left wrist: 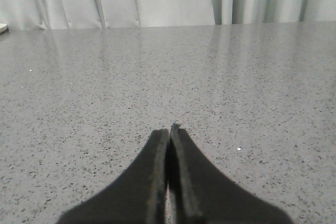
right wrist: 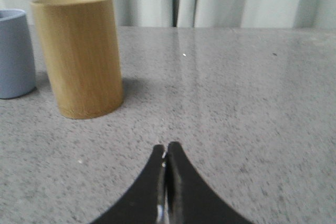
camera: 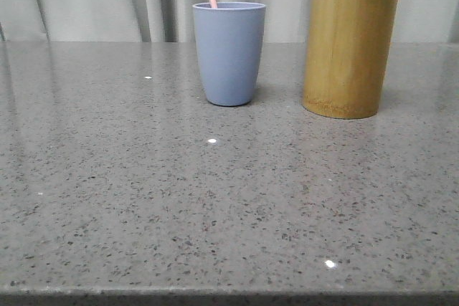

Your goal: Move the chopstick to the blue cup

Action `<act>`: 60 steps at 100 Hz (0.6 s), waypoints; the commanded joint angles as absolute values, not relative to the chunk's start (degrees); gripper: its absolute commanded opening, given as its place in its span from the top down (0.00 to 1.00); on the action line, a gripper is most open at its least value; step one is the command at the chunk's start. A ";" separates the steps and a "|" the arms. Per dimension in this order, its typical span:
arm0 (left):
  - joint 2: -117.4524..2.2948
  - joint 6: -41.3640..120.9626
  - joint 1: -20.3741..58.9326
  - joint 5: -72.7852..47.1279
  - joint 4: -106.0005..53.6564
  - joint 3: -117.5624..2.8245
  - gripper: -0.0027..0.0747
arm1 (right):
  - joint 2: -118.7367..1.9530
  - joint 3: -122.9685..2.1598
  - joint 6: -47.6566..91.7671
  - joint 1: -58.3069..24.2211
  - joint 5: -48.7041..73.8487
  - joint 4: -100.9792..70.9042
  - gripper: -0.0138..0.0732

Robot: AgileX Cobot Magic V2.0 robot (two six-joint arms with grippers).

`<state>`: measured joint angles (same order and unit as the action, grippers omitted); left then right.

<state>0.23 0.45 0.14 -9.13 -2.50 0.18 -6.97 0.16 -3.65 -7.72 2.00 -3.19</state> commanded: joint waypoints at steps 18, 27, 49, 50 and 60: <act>2.27 0.00 0.10 -4.77 -3.07 0.69 0.99 | -3.72 1.62 -4.20 -3.51 -1.98 -1.96 0.92; 2.27 0.00 0.10 -4.77 -3.07 0.69 0.99 | -2.14 1.62 -4.20 -2.41 -1.75 -0.83 0.92; 2.27 0.00 0.10 -4.77 -3.07 0.69 0.99 | 1.79 1.67 -4.22 -1.47 2.34 0.71 0.92; 2.27 0.00 0.10 -4.77 -3.07 0.69 0.99 | 1.79 1.67 -4.22 -1.46 2.47 0.71 0.92; 2.27 0.00 0.10 -4.77 -3.07 0.69 0.99 | 1.79 1.67 -4.22 -1.46 3.10 0.71 0.92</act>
<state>0.23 0.45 0.14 -9.22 -2.50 0.18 0.57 1.62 -4.24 -1.76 6.36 0.00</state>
